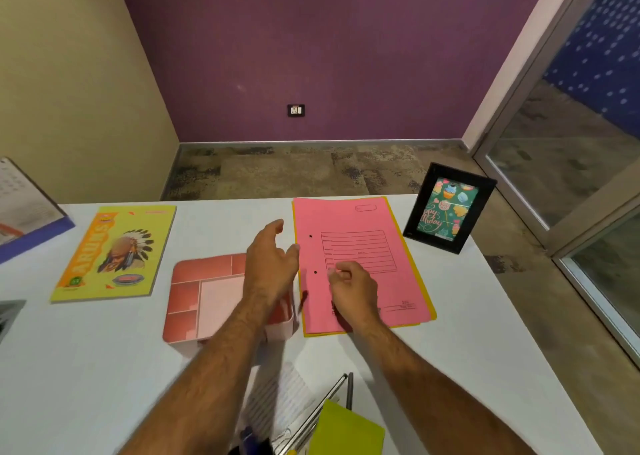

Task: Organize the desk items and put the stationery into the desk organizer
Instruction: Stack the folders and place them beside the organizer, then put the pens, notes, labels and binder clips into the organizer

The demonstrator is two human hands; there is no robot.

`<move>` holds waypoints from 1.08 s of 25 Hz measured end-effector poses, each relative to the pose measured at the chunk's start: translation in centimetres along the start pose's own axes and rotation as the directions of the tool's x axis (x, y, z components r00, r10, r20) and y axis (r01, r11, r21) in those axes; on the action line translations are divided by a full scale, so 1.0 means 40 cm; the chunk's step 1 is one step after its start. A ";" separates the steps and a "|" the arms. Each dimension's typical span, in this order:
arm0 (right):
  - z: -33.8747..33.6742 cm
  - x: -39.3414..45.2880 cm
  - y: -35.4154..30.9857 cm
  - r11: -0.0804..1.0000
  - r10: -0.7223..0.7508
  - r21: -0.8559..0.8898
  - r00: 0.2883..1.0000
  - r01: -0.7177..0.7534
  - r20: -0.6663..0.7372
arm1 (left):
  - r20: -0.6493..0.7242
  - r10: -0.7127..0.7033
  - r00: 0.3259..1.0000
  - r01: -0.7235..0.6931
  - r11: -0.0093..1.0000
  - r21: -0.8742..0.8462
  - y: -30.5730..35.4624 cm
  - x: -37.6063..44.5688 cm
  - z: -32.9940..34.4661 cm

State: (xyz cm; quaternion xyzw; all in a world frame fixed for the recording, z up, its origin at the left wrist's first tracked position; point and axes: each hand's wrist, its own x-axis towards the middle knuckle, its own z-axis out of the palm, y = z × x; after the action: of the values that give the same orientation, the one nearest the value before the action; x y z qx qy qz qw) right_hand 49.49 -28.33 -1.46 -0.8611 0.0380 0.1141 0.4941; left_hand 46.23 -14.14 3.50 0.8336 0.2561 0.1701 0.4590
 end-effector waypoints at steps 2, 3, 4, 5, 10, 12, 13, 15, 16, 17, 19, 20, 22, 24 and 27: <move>0.039 -0.050 -0.014 0.997 0.049 0.064 0.997 -0.052 0.053 | -0.086 -0.045 0.995 0.043 0.999 -0.027 -0.033 0.003 -0.084; 0.054 -0.072 -0.021 0.994 0.064 0.080 0.995 -0.071 0.082 | -0.119 -0.069 0.991 0.069 0.998 -0.001 -0.062 0.002 -0.127; 0.068 -0.091 -0.025 0.994 0.072 0.073 0.992 -0.080 0.106 | -0.151 -0.096 0.984 0.103 0.994 0.041 -0.097 -0.002 -0.168; 0.078 -0.107 -0.029 0.995 0.070 0.065 0.990 -0.078 0.120 | -0.179 -0.135 0.974 0.154 0.983 0.098 -0.133 -0.011 -0.205; 0.112 -0.161 -0.058 0.983 0.089 0.150 0.990 -0.105 0.112 | -0.216 -0.360 0.907 0.403 0.893 0.202 -0.236 -0.083 -0.318; 0.121 -0.175 -0.066 0.982 0.085 0.162 0.992 -0.100 0.096 | -0.170 -0.390 0.905 0.416 0.896 0.159 -0.250 -0.105 -0.333; 0.121 -0.180 -0.071 0.980 0.080 0.175 0.992 -0.096 0.093 | -0.154 -0.391 0.907 0.412 0.899 0.149 -0.254 -0.111 -0.335; 0.126 -0.186 -0.071 0.975 0.086 0.198 0.992 -0.103 0.093 | -0.145 -0.381 0.913 0.400 0.905 0.142 -0.258 -0.116 -0.343; 0.129 -0.190 -0.073 0.969 0.096 0.218 0.990 -0.116 0.099 | -0.144 -0.376 0.915 0.395 0.909 0.134 -0.261 -0.115 -0.348; 0.134 -0.190 -0.070 0.960 0.110 0.245 0.988 -0.135 0.113 | -0.137 -0.372 0.918 0.389 0.912 0.130 -0.267 -0.113 -0.353; 0.140 -0.194 -0.067 0.944 0.129 0.284 0.980 -0.168 0.151 | -0.122 -0.368 0.922 0.382 0.915 0.130 -0.276 -0.111 -0.362; 0.139 -0.196 -0.063 0.935 0.134 0.303 0.975 -0.183 0.175 | -0.114 -0.369 0.922 0.382 0.916 0.125 -0.282 -0.109 -0.368; 0.133 -0.204 -0.048 0.916 0.175 0.327 0.965 -0.232 0.195 | -0.100 -0.368 0.924 0.377 0.921 0.099 -0.292 -0.112 -0.378; 0.121 -0.214 -0.012 0.965 0.180 0.173 0.977 -0.198 0.117 | -0.094 -0.382 0.919 0.388 0.920 0.056 -0.306 -0.121 -0.387; 0.113 -0.263 0.035 0.909 0.173 -0.407 0.969 -0.087 0.178 | -0.153 -0.407 0.901 0.411 0.912 -0.007 -0.324 -0.141 -0.407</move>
State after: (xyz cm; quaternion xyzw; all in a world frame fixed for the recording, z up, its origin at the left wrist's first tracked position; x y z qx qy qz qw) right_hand 38.29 -25.65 -2.37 -0.9217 0.0193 0.2424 0.3022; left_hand 29.72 -0.58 0.66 0.7518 0.4612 0.1293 0.4531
